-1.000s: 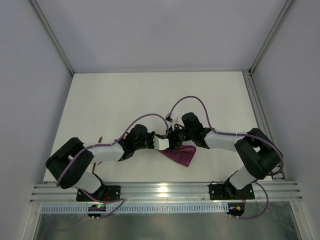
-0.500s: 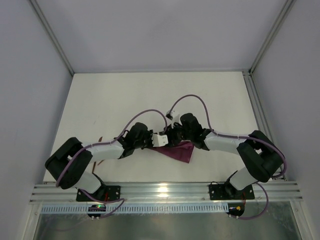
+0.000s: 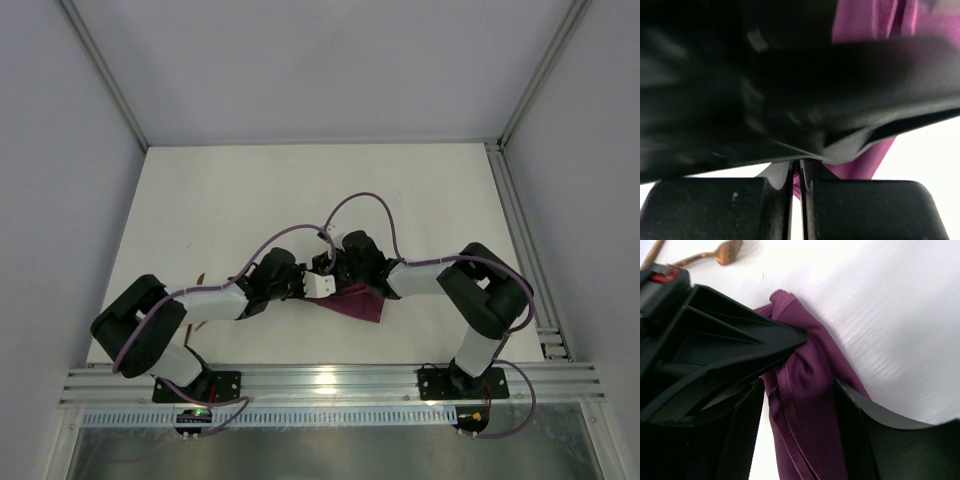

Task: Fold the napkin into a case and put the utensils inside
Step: Stuff the top corner of the smaller-rectangle-folded napkin into the folded napkin.

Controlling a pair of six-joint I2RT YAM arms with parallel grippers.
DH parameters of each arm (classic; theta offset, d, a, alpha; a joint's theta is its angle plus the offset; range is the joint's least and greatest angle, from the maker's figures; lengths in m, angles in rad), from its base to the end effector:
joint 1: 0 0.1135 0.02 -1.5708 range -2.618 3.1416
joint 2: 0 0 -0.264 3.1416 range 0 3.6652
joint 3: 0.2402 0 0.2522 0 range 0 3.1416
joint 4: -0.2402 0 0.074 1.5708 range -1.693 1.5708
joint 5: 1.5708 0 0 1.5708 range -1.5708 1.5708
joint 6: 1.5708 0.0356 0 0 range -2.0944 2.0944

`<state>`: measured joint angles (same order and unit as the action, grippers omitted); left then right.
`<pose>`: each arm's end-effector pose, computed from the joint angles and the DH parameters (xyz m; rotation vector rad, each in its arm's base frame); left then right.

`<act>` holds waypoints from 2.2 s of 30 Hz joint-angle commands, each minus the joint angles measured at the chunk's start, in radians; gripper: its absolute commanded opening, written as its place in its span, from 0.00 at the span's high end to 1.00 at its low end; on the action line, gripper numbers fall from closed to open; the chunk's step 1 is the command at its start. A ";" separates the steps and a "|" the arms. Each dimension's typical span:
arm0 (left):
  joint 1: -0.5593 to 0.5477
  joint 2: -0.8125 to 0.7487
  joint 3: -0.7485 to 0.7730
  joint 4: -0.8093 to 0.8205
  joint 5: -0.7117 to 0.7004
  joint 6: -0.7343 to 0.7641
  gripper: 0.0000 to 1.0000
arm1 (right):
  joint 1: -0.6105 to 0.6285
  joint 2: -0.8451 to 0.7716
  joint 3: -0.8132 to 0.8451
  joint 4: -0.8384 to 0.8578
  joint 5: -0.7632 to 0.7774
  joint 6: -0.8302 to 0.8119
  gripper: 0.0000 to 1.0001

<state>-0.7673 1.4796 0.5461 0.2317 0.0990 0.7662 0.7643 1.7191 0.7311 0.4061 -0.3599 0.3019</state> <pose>0.1944 -0.1924 0.1446 1.6128 1.5988 -0.1131 0.2321 0.2399 0.1441 -0.7381 2.1623 0.9793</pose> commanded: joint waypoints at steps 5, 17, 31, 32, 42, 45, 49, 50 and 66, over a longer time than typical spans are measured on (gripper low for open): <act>-0.010 -0.021 0.044 0.054 0.044 -0.060 1.00 | 0.052 0.022 -0.007 0.174 -0.016 0.052 0.40; -0.003 -0.038 0.068 -0.020 0.051 -0.091 1.00 | 0.075 0.044 -0.081 0.273 0.096 0.118 0.85; 0.053 -0.071 0.031 -0.120 0.111 0.104 0.95 | 0.133 -0.064 -0.030 0.084 0.245 0.029 0.97; 0.053 -0.076 0.034 -0.146 0.125 0.104 0.85 | 0.148 -0.065 -0.027 0.077 0.256 0.026 0.97; 0.224 -0.258 0.316 -0.745 0.376 -0.078 0.47 | 0.196 -0.061 -0.001 -0.004 0.403 -0.023 0.97; 0.250 -0.274 0.362 -0.946 0.419 -0.056 0.46 | 0.204 -0.075 -0.007 -0.016 0.443 -0.047 0.97; 0.264 -0.268 0.368 -1.025 0.314 -0.122 0.58 | 0.254 -0.092 0.013 -0.053 0.519 -0.109 0.97; 0.287 -0.265 0.367 -0.990 0.274 -0.178 0.60 | 0.263 -0.090 0.022 -0.065 0.548 -0.121 0.97; 0.392 0.021 0.433 -0.866 0.461 -0.357 0.56 | 0.402 0.017 0.058 -0.043 0.685 -0.248 0.97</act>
<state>-0.3737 1.5421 1.0164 -0.6788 0.5354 0.3702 1.1736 1.7512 0.8253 0.2550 0.3332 0.0647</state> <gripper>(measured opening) 0.441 0.086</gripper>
